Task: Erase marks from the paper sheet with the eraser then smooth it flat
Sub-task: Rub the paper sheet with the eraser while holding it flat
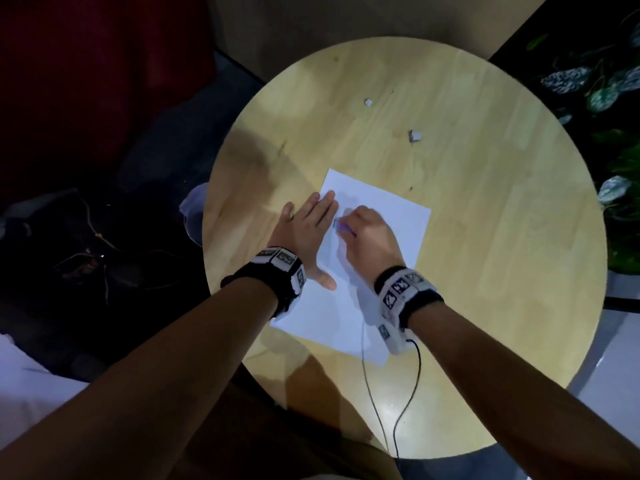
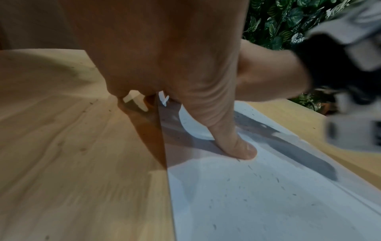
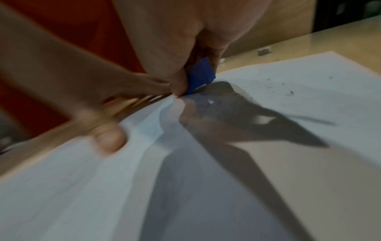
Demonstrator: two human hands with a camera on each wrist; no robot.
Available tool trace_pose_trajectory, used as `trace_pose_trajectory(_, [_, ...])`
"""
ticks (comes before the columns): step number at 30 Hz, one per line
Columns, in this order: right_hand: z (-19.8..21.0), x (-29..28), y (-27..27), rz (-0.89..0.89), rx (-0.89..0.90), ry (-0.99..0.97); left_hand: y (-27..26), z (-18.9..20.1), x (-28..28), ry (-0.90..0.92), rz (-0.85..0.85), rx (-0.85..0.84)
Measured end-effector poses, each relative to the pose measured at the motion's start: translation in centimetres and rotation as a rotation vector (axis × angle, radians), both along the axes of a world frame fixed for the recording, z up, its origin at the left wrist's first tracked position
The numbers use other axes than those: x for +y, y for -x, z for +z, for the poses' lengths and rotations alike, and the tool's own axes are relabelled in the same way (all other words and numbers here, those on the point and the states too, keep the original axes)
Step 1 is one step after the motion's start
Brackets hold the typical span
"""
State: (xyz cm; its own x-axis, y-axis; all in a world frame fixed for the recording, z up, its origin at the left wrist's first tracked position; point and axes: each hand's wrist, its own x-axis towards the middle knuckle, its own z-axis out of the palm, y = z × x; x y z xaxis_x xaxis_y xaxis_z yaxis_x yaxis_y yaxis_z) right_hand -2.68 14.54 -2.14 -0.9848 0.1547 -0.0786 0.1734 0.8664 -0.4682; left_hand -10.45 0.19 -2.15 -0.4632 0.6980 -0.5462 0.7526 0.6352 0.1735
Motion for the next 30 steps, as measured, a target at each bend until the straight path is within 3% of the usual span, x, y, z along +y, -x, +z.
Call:
trace_pose_trajectory(3, [1.5,-1.8,-4.6,0.222,-0.071,0.089,0.0,-0.3,-0.1,-0.012,0.013,0.003])
trace_pose_trajectory(5, [1.5,-0.8,-3.2,0.283,-0.109,0.064,0.2,-0.2,-0.1,-0.011,0.009,0.005])
trace_pose_trajectory(8, [0.5,1.1,1.7,0.013,-0.054,-0.037,0.2,0.1,0.1,0.006,0.006,0.005])
trace_pose_trajectory(10, [0.3,0.8,1.8,-0.116,-0.035,-0.028,0.1,0.1,0.3,0.006,0.004,0.003])
trace_pose_trajectory(14, [1.8,-2.4,-4.1,0.130,-0.084,0.046,0.0,0.0,0.3,0.012,-0.006,-0.004])
trace_pose_trajectory(16, [2.1,-1.8,-4.1,0.218,-0.118,0.027,0.1,0.1,0.3,0.009,0.002,-0.007])
trace_pose_trajectory(18, [1.7,-0.2,-1.1,0.143,-0.095,-0.052,0.2,0.1,0.4,0.014,0.004,-0.004])
trace_pose_trajectory(20, [1.7,0.7,1.5,-0.044,-0.077,-0.087,0.2,0.1,0.4,0.020,-0.001,0.004])
trace_pose_trajectory(22, [1.4,0.2,1.4,-0.144,-0.068,-0.063,0.1,0.0,0.4,0.019,-0.002,0.000])
trace_pose_trajectory(26, [1.9,-2.6,-4.1,0.085,-0.096,0.025,0.0,0.0,0.3,0.007,0.012,0.002])
trace_pose_trajectory(28, [2.2,-1.7,-3.8,0.189,-0.118,0.001,0.0,0.2,0.4,0.001,0.017,0.005])
trace_pose_trajectory(30, [2.0,0.1,-1.1,0.097,-0.104,-0.052,0.0,0.2,0.5,0.013,0.020,0.014])
